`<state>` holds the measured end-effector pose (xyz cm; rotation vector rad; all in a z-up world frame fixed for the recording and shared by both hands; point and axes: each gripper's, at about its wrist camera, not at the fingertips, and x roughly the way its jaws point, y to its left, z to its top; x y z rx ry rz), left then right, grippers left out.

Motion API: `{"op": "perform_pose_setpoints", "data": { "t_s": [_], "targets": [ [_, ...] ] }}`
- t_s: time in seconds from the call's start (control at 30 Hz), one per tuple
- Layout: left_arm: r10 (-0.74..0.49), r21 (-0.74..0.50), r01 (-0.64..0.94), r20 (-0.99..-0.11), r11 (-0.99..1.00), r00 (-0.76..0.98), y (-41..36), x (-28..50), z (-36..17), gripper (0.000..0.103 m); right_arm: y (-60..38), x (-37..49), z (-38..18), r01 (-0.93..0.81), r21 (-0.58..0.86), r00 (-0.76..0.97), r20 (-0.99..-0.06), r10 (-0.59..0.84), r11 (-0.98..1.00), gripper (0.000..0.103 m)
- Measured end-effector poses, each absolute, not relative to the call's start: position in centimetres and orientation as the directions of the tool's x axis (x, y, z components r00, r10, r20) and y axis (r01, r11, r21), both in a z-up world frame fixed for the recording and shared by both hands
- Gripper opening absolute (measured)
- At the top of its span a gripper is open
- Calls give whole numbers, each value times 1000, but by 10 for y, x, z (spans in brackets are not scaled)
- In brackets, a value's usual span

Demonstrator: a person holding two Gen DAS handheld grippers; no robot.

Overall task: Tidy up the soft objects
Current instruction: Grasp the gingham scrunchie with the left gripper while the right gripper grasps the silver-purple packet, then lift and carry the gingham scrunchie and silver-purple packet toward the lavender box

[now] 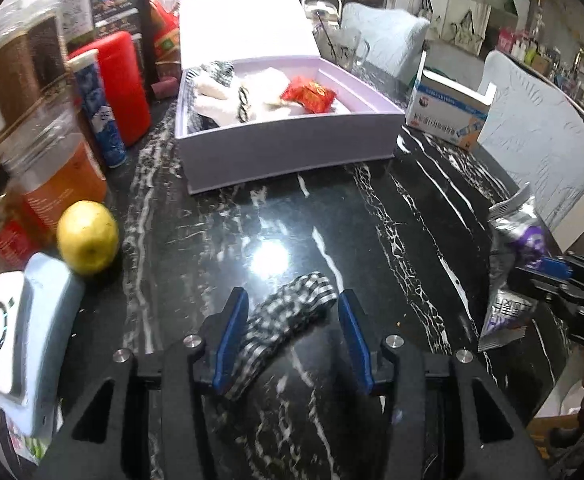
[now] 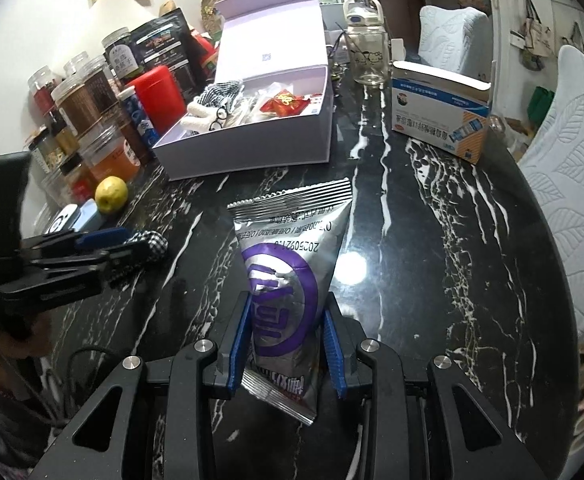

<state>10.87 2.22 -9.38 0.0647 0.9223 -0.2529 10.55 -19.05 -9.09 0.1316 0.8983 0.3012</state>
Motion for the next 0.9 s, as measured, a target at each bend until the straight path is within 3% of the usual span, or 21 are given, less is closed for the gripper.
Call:
{"op": "perform_pose_setpoints", "data": {
  "t_s": [0.2, 0.73, 0.9],
  "targets": [
    [-143, 4, 248, -809, 969, 570, 38, 103, -106, 46, -185, 108, -94, -220, 241, 570, -754, 325, 945, 33],
    [-208, -42, 286, -788, 957, 579, 35, 104, -122, 46, -181, 108, -97, -217, 239, 561, -763, 321, 946, 33],
    [-191, -18, 280, -773, 960, 605, 31, 104, -124, 45, -177, 110, -101, -220, 224, 549, -776, 311, 949, 39]
  ]
}}
